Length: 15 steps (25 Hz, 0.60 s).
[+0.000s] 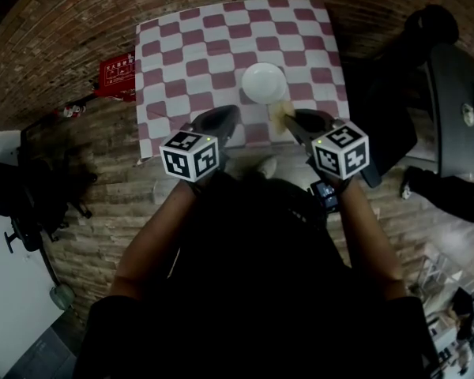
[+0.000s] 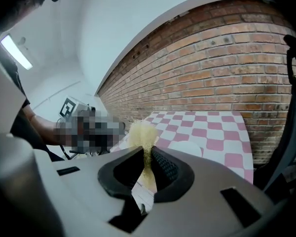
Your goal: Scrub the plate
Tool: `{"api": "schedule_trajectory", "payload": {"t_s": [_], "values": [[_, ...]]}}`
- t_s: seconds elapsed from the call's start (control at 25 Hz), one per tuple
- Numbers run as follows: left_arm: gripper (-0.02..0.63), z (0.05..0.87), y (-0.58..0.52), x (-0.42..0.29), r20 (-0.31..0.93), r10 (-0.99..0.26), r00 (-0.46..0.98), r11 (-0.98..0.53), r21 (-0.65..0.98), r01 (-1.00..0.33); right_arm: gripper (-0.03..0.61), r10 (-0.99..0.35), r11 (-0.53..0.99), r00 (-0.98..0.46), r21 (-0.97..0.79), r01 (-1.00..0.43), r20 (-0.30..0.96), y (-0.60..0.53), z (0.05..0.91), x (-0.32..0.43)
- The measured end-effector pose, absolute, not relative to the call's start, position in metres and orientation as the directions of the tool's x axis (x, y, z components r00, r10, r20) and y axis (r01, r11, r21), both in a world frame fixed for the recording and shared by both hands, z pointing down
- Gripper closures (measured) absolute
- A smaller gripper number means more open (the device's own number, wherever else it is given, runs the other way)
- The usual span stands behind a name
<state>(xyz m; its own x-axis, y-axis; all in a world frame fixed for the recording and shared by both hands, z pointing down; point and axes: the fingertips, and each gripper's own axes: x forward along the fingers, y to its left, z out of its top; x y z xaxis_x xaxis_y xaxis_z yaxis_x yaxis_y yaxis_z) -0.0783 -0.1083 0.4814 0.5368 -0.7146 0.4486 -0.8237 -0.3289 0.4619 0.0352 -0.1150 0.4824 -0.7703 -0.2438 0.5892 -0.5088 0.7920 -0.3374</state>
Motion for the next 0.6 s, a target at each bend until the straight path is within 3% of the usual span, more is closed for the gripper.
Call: {"api": "schedule_trajectory", "payload": {"t_s": [0.6], "values": [[0.604, 0.436, 0.033, -0.155, 0.358, -0.726, 0.587, -0.441, 0.413, -0.797, 0.534, -0.263, 0.815, -0.772, -0.295, -0.499, 0.579, -0.004, 0.466, -0.044]]}}
